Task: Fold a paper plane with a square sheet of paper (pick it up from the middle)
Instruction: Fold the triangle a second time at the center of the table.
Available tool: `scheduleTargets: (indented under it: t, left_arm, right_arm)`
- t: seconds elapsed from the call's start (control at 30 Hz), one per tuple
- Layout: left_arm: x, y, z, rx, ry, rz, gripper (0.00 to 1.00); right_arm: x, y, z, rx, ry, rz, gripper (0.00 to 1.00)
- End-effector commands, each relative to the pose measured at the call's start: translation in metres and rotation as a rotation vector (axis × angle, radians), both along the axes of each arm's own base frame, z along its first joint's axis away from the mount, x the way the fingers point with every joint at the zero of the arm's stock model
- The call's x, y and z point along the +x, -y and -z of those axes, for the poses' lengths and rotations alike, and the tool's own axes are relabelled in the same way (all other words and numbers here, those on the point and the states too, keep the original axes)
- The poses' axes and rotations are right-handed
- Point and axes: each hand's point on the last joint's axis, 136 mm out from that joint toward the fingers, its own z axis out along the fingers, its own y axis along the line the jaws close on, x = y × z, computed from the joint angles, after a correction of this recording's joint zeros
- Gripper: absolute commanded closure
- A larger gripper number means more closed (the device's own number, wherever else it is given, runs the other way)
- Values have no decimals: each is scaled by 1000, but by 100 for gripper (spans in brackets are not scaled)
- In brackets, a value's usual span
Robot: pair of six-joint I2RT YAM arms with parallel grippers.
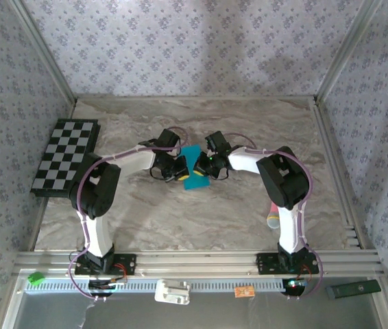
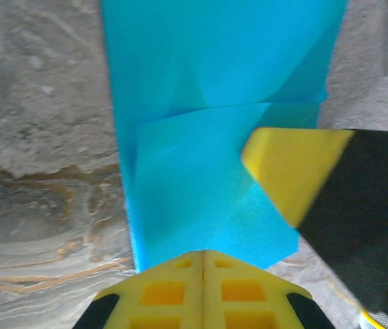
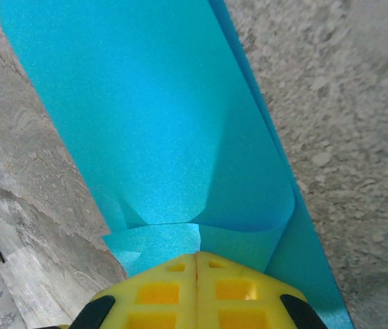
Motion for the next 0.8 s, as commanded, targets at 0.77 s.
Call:
scheduleTargets:
  t: [0.77]
  left_arm:
    - [-29,1,37,24,-99,47,96]
  right_arm:
    - [-36,36,65,-205,-183,35,96]
